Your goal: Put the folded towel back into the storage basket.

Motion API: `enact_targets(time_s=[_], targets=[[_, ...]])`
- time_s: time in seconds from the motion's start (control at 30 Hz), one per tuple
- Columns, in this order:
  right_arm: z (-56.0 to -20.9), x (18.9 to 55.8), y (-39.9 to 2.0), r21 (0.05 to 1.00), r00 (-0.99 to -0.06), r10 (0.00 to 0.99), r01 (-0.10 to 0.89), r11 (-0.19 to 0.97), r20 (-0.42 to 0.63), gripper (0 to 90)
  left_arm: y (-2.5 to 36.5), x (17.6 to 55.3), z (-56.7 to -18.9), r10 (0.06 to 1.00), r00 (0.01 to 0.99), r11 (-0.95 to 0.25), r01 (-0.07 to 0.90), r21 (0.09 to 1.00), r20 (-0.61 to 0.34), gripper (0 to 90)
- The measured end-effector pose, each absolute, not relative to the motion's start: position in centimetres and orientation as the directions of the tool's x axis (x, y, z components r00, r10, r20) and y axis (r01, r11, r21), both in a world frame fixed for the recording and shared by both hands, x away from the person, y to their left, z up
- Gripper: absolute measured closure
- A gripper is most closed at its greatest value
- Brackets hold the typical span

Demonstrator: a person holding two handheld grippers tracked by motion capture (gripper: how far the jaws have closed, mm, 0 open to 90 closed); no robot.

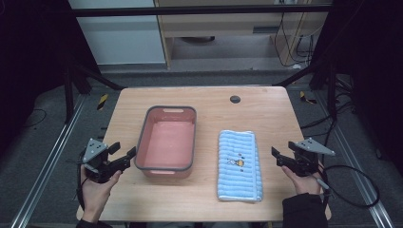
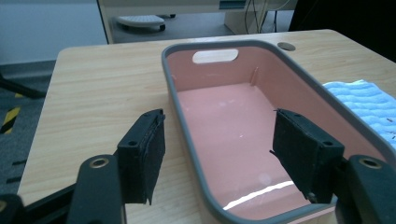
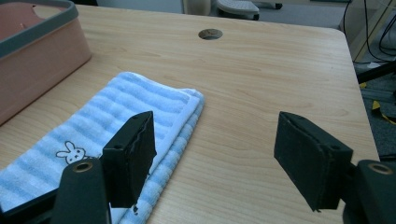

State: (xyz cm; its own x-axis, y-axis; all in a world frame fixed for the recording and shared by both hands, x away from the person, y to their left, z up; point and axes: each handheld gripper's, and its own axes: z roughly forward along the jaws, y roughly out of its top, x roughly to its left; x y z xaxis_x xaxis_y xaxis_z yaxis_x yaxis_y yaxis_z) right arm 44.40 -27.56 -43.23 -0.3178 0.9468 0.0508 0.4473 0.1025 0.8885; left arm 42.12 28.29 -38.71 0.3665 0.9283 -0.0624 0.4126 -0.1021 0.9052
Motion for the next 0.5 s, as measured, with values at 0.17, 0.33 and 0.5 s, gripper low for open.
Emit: enact_targets(time_s=[0.17,0.33,0.5], targets=[[-42.6,44.4,-27.6,0.893,-0.320,0.946,0.440,0.098,0.054,29.2,26.7,42.1,-38.2,0.917,0.394,-0.113,0.400,0.910,-0.059,34.9],[-42.3,44.7,-27.5,0.895,-0.325,0.944,0.435,0.101,0.052,29.2,25.0,42.4,-38.0,0.908,0.416,-0.124,0.388,0.913,-0.053,35.3],[-42.1,45.1,-27.3,0.898,-0.326,0.944,0.428,0.105,0.044,29.5,23.0,42.8,-38.1,0.900,0.435,-0.143,0.379,0.914,-0.039,35.9]])
